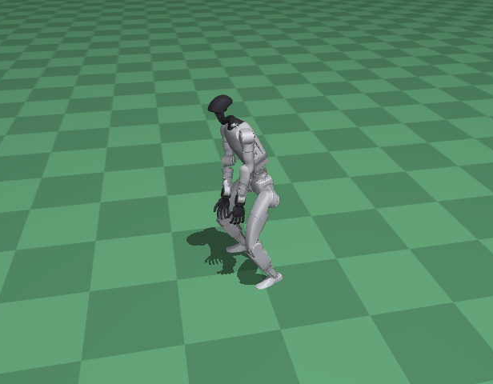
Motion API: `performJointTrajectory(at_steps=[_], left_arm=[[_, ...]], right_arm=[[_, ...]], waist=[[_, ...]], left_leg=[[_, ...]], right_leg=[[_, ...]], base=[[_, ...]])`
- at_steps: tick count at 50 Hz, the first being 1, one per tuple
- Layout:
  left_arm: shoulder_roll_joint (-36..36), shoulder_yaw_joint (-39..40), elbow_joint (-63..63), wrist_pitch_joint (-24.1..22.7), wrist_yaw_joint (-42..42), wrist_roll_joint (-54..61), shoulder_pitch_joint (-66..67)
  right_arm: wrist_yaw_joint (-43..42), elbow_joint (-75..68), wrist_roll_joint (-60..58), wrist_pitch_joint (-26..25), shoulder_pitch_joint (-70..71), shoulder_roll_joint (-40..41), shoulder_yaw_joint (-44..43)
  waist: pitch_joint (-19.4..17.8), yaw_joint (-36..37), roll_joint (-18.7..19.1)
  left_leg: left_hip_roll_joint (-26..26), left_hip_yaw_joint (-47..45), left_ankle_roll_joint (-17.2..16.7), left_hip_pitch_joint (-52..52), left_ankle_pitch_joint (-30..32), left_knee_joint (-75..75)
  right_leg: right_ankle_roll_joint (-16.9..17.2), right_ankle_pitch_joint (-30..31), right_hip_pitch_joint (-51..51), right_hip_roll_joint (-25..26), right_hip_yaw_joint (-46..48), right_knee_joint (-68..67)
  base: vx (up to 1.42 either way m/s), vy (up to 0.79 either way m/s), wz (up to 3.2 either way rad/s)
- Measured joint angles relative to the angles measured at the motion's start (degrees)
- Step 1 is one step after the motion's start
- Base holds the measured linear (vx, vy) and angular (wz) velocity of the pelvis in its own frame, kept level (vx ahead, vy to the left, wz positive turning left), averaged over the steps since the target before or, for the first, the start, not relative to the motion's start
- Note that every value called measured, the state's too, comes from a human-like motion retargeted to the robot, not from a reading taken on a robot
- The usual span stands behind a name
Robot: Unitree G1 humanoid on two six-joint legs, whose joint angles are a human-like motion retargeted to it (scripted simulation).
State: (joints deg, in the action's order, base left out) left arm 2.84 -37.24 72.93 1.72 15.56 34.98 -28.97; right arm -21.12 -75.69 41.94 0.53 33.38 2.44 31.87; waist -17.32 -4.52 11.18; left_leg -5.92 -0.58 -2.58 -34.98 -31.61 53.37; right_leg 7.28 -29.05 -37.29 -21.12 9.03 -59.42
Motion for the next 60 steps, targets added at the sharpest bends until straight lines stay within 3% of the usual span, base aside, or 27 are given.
performJointTrajectory(at_steps=[35,60], left_arm=[[0.1,3.7,0.5,-0.7,-1.0,4.7,-3.1],[0.0,5.5,-0.8,-1.0,-0.7,7.4,-4.4]], right_arm=[[0.5,-1.6,-2.9,0.2,3.9,1.2,-0.4],[1.2,-1.6,-6.9,-1.2,4.7,1.7,-1.2]], waist=[[-1.8,-1.0,-1.6],[-1.4,0.6,-2.5]], left_leg=[[-2.3,-0.7,1.6,-2.0,-2.3,1.5],[-1.9,-0.1,0.8,-0.6,0.9,-2.7]], right_leg=[[1.8,4.0,-2.3,3.6,-2.2,1.9],[1.1,4.4,-1.3,3.8,-1.5,4.4]], base=[[0.00,0.00,0.00],[0.00,0.00,0.00]])
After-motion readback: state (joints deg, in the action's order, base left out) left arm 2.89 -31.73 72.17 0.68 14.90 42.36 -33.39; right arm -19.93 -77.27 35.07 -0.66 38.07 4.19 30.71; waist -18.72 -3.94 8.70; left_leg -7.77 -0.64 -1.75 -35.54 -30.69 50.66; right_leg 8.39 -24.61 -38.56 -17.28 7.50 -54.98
